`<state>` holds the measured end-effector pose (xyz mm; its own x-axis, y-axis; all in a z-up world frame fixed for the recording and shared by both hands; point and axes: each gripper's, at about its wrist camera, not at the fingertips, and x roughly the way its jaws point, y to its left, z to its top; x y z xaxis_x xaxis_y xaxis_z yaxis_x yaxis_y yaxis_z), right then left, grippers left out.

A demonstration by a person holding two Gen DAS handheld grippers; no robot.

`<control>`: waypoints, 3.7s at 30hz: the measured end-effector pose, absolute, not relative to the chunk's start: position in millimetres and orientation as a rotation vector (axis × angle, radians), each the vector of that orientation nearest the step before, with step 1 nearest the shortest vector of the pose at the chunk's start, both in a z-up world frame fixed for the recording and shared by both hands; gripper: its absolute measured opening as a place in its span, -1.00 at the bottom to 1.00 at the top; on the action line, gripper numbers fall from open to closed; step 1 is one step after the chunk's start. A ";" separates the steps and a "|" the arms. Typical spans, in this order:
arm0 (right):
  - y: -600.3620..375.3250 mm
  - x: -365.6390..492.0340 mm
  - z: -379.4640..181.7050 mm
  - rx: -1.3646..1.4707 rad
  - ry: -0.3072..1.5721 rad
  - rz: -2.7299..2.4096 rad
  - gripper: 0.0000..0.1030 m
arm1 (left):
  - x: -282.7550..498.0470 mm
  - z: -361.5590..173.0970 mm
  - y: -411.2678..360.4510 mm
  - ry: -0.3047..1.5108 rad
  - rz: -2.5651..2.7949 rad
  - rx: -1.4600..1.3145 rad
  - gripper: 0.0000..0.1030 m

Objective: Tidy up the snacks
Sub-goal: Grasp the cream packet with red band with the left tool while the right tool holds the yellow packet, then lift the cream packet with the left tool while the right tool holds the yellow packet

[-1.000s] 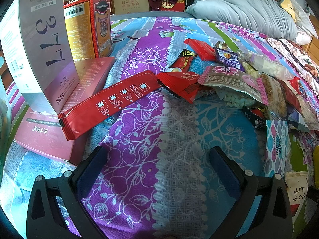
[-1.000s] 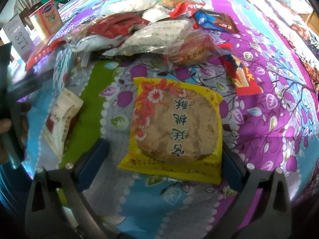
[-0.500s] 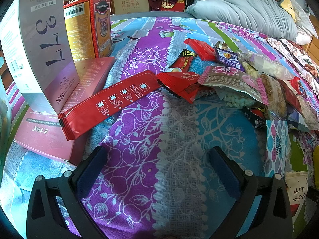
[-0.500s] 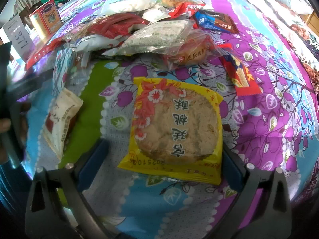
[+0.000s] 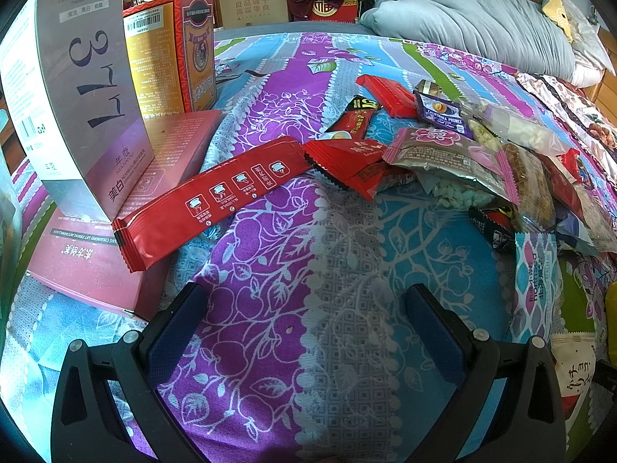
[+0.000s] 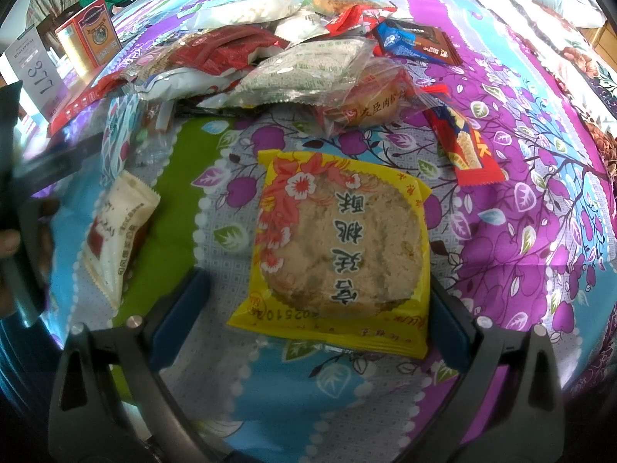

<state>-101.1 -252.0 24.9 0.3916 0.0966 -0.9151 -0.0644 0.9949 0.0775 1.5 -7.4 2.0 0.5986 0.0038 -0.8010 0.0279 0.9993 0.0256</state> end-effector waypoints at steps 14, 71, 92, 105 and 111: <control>-304.5 -133.4 59.5 0.231 1.038 0.105 0.99 | -57.5 67.9 -50.7 0.905 -0.339 -0.009 0.99; -291.7 -122.1 39.2 0.231 1.056 0.033 0.52 | -77.8 158.3 -19.3 0.751 -0.239 -0.104 -0.16; -292.3 -121.5 38.5 0.228 1.058 0.034 0.52 | -79.6 152.6 -12.4 0.781 -0.218 -0.134 -0.16; -297.1 -123.7 39.5 0.246 1.042 0.023 0.52 | -76.5 148.4 -11.3 0.794 -0.209 -0.151 -0.16; -296.0 -123.3 39.3 0.242 1.047 0.021 0.52 | -78.2 145.9 -6.2 0.796 -0.203 -0.153 -0.16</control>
